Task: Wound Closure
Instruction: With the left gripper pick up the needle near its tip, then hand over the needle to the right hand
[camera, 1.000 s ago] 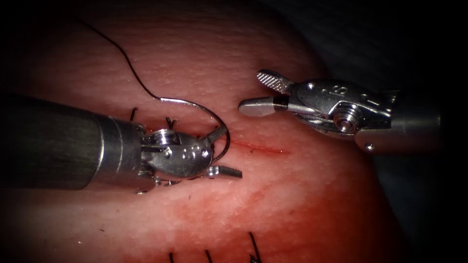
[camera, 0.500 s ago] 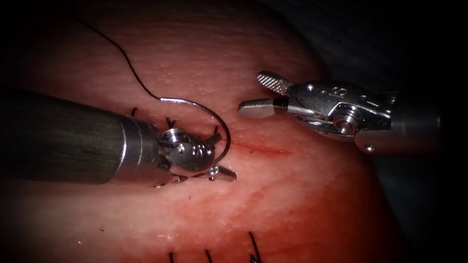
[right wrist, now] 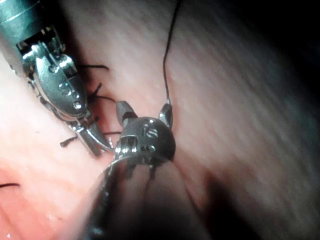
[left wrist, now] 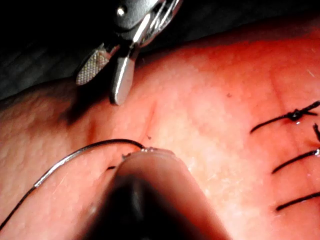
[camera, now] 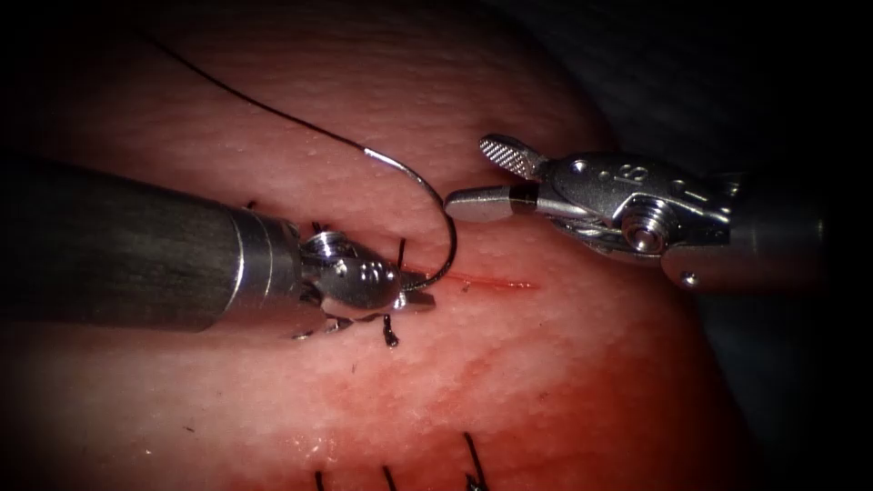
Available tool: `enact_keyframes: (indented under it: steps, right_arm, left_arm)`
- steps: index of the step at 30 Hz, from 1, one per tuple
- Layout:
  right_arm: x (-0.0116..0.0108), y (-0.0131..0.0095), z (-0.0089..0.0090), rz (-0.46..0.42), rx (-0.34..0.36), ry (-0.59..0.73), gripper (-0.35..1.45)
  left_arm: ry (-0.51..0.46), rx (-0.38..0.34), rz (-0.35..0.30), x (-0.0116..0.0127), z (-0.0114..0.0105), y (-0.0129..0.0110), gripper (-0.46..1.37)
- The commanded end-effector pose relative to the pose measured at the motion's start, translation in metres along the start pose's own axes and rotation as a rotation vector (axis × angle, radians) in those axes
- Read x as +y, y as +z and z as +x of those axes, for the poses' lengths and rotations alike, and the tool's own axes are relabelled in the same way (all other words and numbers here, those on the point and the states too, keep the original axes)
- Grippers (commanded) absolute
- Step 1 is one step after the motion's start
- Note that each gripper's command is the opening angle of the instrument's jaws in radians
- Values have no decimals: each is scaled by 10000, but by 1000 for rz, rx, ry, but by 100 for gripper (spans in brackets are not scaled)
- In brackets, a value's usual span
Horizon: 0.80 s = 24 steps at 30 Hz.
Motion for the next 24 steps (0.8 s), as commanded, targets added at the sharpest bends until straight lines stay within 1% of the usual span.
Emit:
enact_keyframes:
  steps: [1,3,4,7,11,12,13,15,18,22,24]
  right_arm:
    - [-1,0,-3,-14,-6,6,84]
    - [-3,-1,-6,-39,-19,42,74]
    - [-4,-1,-7,-53,-22,49,70]
    - [-3,-3,-7,-59,-28,61,66]
    - [-2,-5,-2,-60,-33,88,60]
    - [-3,-6,-1,-48,-31,107,59]
    - [-4,-6,-1,-42,-29,113,60]
    - [-6,-8,0,-39,-32,119,69]
    - [-8,-12,1,-35,-38,119,74]
    - [-11,-14,-1,-29,-63,115,81]
    - [-13,-13,-3,-23,-96,110,89]
  left_arm:
    - [45,17,19,2,0,-3,-35]
    - [110,20,41,5,1,-7,-35]
    - [169,22,57,8,2,-11,-35]
    - [274,23,105,20,5,-24,-35]
    - [393,4,163,40,8,-43,-35]
    - [426,-4,185,47,9,-49,-35]
    - [450,-15,197,51,9,-52,-35]
    - [479,-43,230,61,9,-58,-35]
    - [497,-73,270,70,8,-63,-35]
    - [544,-103,348,79,7,-67,-35]
    - [597,-120,413,83,9,-68,-35]
